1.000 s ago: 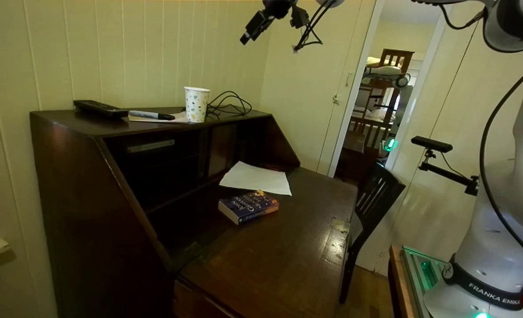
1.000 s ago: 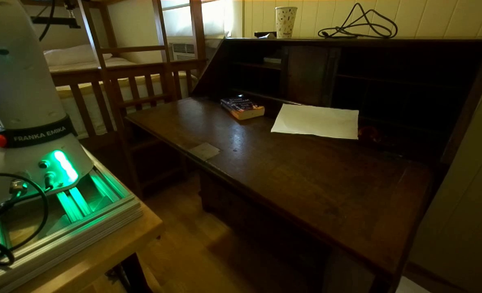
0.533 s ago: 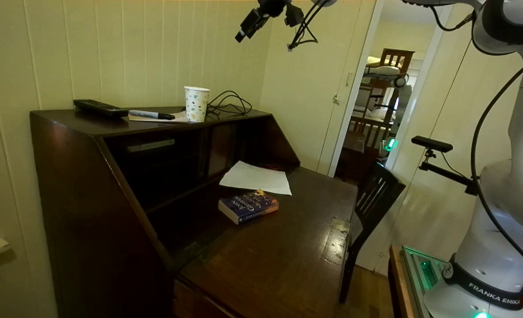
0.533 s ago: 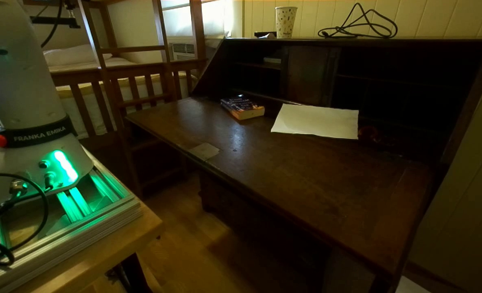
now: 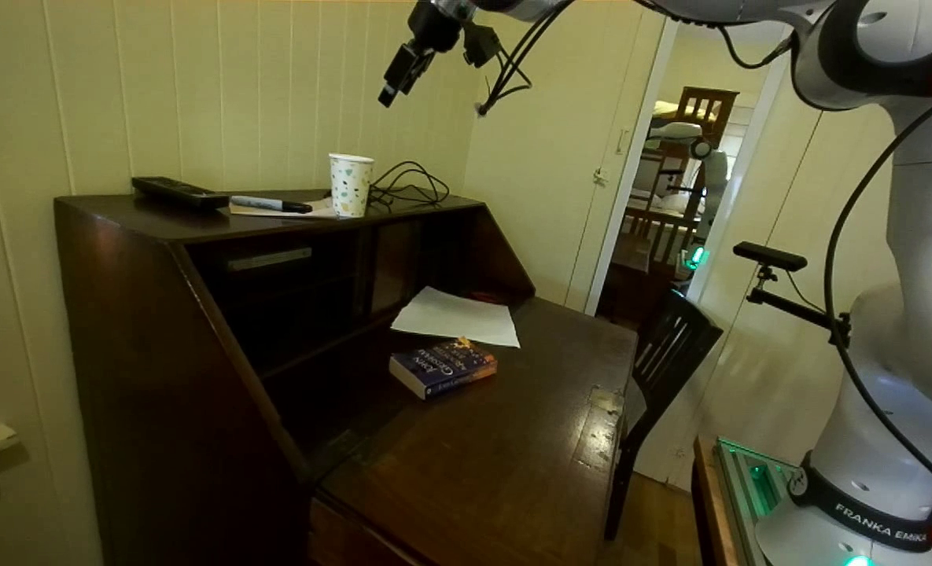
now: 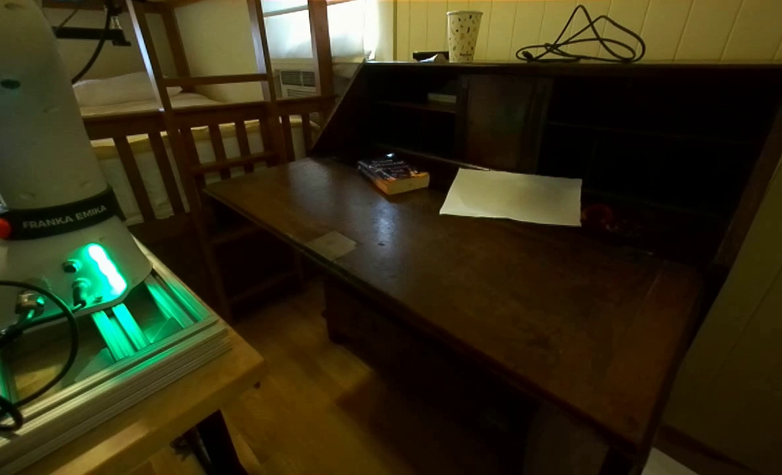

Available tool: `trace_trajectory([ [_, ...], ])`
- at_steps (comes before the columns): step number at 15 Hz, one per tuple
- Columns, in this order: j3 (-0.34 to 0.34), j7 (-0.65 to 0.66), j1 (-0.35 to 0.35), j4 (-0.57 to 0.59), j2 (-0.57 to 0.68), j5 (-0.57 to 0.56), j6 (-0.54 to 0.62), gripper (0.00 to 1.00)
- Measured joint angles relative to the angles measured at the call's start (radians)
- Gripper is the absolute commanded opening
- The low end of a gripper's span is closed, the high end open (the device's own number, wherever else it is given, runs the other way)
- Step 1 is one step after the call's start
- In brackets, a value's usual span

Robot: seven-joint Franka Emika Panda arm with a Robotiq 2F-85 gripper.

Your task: Put the cup on the bottom surface on the cupboard

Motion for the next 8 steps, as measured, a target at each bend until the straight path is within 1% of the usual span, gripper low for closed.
trace_trajectory([
  [6,0.048,-0.08,-0.03,0.161,0.135,0.027,-0.141,0.99],
  [7,0.052,-0.085,-0.034,0.189,0.157,0.027,-0.159,0.96],
  [8,0.055,-0.089,-0.037,0.215,0.179,0.028,-0.173,0.88],
])
